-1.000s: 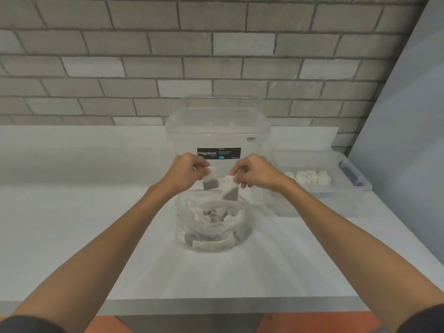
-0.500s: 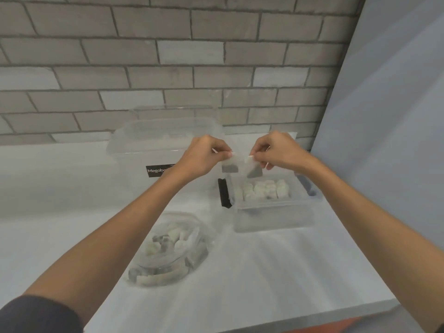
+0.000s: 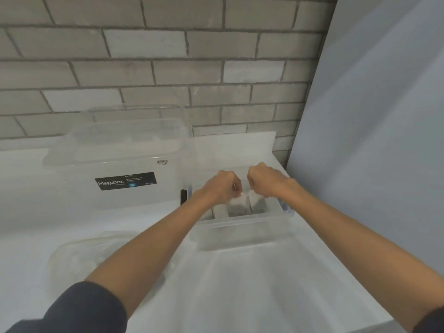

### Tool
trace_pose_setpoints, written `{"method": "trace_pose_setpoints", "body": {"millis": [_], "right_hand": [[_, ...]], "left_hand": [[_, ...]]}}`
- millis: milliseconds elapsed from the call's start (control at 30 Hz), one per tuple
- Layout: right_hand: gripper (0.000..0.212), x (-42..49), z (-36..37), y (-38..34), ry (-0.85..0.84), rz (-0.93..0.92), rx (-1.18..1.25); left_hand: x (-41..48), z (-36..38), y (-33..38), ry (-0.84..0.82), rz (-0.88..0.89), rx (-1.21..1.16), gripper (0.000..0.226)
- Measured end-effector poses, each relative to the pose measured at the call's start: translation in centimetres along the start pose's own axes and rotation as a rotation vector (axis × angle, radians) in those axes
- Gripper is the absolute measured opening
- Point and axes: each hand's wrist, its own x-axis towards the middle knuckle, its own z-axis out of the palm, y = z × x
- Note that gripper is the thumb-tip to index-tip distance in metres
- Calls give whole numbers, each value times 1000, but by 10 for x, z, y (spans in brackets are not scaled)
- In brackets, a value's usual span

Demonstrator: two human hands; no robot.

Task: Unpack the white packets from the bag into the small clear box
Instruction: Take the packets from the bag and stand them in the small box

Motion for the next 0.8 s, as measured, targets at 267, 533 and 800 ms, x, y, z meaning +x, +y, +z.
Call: {"method": "trace_pose_setpoints", "body": {"millis": [267, 533, 800], "right_hand": [[32, 16, 23, 1, -108, -63, -106], [32, 21, 26, 3, -137, -50, -94], [32, 18, 21, 2, -169, -36, -44]], "left_hand": [[27, 29, 5, -99, -87, 5, 18], [35, 41, 2, -86, -116, 11, 16], [37, 44, 4, -54, -156, 12, 10]]}}
